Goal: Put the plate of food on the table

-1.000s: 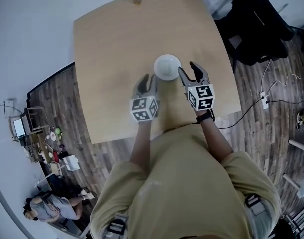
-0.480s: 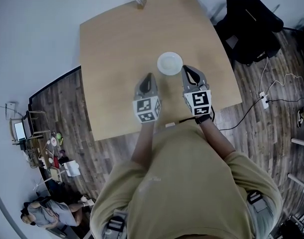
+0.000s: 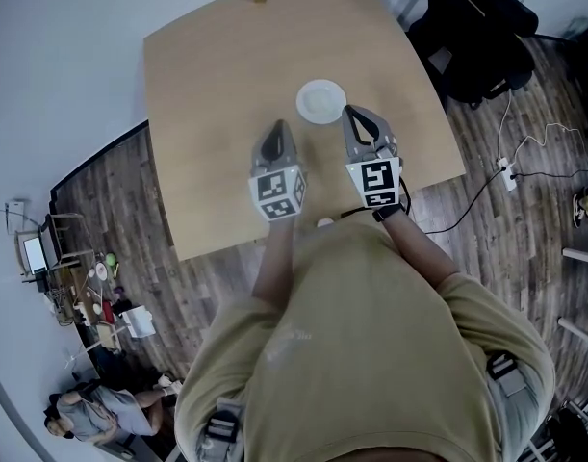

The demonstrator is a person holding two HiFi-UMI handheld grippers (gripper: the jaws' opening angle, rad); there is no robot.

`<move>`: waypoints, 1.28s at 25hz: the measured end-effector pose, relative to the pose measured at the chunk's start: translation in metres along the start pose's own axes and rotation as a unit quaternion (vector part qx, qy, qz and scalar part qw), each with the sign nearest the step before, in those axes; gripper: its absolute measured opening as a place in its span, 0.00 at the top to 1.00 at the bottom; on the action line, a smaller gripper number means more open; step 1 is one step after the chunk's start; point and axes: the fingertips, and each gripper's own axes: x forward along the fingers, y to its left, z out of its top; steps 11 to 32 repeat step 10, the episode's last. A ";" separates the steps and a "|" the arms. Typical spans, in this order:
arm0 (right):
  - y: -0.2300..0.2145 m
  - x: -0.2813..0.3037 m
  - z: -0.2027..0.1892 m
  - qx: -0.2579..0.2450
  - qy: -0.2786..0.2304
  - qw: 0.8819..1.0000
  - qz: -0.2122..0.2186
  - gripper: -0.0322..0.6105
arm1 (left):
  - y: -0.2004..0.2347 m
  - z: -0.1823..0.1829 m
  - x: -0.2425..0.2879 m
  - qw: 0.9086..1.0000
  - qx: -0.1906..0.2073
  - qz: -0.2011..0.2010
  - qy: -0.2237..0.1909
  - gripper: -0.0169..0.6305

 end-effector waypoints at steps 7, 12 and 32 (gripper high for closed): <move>0.000 -0.006 0.000 0.008 -0.003 1.000 0.002 0.94 | -0.002 -0.010 0.001 1.000 -0.012 0.003 0.009 0.97; 0.000 -0.005 -0.005 0.012 0.005 1.000 0.002 0.94 | 0.000 -0.015 0.005 1.000 -0.013 0.004 0.016 0.97; 0.000 -0.005 -0.005 0.012 0.005 1.000 0.002 0.94 | 0.000 -0.015 0.005 1.000 -0.013 0.004 0.016 0.97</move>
